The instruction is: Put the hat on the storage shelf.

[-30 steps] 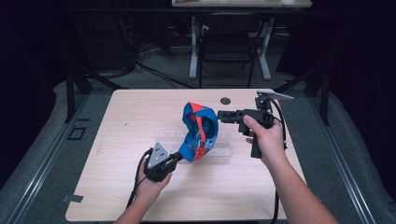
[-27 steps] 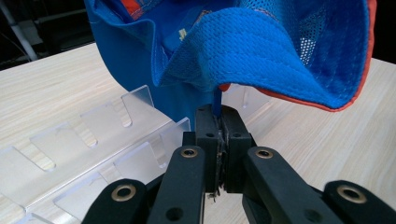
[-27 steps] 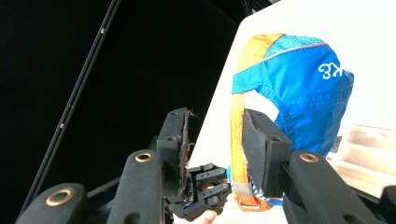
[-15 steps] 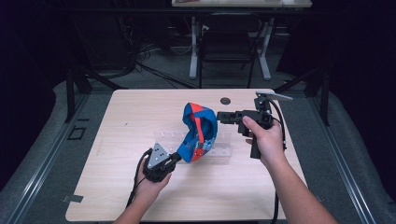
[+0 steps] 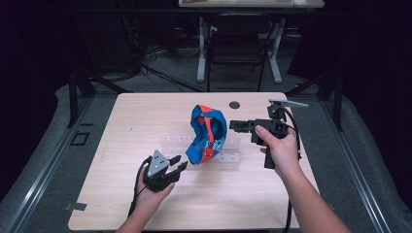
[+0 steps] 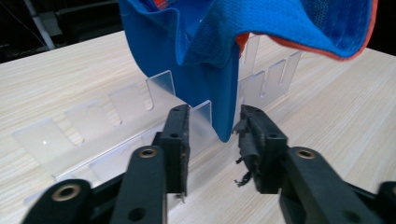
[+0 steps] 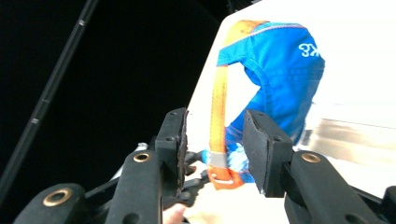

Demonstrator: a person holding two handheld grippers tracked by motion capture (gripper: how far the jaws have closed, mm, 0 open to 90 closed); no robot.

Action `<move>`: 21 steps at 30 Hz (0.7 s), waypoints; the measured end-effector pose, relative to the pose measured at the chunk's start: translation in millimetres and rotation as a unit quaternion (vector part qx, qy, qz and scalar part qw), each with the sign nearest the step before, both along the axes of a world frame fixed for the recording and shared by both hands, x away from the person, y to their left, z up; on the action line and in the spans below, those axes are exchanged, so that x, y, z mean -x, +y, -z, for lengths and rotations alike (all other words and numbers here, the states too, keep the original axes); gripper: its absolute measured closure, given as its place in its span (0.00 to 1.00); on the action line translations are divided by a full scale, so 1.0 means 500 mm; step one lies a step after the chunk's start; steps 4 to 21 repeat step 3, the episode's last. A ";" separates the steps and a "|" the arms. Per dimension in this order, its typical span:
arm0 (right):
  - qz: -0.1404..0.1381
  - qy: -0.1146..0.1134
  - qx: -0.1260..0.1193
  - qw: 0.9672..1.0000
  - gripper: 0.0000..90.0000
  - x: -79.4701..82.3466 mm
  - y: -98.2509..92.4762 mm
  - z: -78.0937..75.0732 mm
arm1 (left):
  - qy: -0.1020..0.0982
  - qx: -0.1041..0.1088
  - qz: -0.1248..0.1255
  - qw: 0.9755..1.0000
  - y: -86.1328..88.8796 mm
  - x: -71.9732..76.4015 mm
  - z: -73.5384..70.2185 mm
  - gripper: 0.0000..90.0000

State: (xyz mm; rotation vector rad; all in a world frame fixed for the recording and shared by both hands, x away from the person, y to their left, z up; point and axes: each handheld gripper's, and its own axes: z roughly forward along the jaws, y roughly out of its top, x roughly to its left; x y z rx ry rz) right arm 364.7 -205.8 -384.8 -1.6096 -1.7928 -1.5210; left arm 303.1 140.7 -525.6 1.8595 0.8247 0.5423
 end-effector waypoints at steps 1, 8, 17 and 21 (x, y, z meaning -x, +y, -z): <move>-0.001 -0.003 0.007 1.000 0.66 0.003 -0.001 0.000 | 0.001 0.001 -0.001 1.000 0.004 0.002 0.000 0.70; 0.004 -0.013 0.022 1.000 0.66 0.011 -0.003 0.000 | 0.006 0.000 -0.005 1.000 0.011 0.005 0.000 0.68; 0.004 -0.013 0.022 1.000 0.66 0.011 -0.003 0.000 | 0.006 0.000 -0.005 1.000 0.011 0.005 0.000 0.68; 0.004 -0.013 0.022 1.000 0.66 0.011 -0.003 0.000 | 0.006 0.000 -0.005 1.000 0.011 0.005 0.000 0.68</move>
